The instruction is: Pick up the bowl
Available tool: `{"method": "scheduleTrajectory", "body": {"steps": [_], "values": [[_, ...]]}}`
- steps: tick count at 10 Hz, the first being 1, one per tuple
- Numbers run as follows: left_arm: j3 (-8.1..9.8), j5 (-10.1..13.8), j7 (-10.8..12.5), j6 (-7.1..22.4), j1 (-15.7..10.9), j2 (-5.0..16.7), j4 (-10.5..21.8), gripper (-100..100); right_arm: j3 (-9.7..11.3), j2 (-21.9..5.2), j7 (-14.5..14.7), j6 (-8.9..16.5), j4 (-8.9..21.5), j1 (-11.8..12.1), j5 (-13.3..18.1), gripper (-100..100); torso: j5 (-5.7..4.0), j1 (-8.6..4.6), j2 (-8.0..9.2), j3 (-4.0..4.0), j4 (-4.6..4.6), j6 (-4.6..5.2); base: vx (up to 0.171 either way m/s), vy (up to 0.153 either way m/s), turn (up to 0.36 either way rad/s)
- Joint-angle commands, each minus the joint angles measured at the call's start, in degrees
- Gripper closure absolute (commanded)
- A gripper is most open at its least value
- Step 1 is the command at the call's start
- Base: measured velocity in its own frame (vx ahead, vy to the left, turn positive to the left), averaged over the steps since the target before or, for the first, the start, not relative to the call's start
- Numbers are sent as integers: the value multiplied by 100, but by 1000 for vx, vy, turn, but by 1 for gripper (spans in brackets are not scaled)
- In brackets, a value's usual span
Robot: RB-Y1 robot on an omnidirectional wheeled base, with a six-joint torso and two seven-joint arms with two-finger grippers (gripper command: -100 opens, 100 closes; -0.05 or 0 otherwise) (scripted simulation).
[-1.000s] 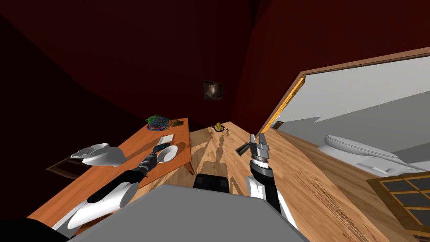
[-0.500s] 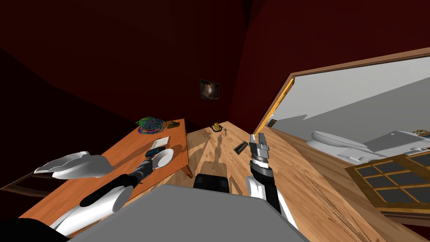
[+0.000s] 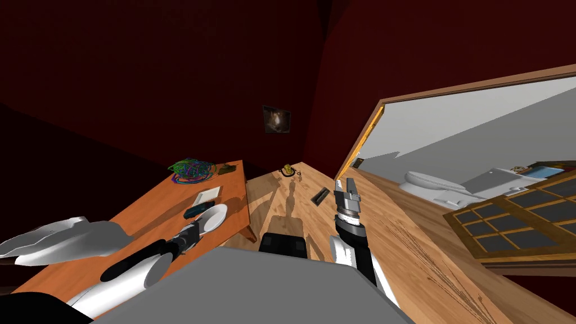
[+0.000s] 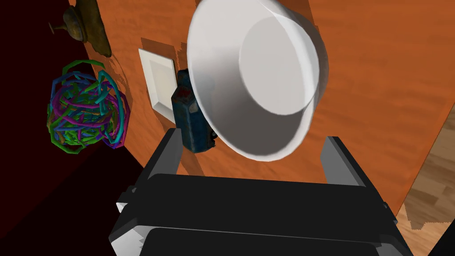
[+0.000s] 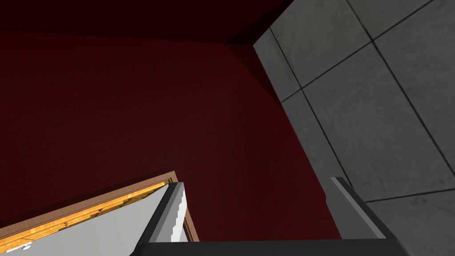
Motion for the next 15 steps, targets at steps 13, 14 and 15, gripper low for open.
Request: {"method": "scheduleTrajectory", "body": {"steps": [13, 14, 15], "values": [[320, 665, 381, 1467, -38, -178, 788, -100, 0, 0, 0, 0, 0, 0, 0, 0, 1, 2, 0, 0, 0, -2, 36, 32, -82], [322, 679, 371, 1470, -37, -176, 805, 0, 0, 0, 0, 0, 0, 0, 0, 0, -1, -6, 6, 3, 1, -1, 0, 0, 0], [443, 820, 86, 1490, -41, -273, 870, -100, 0, 0, 0, 0, 0, 0, 0, 0, -2, -10, 10, 6, 2, -2, 61, 22, 162]]}}
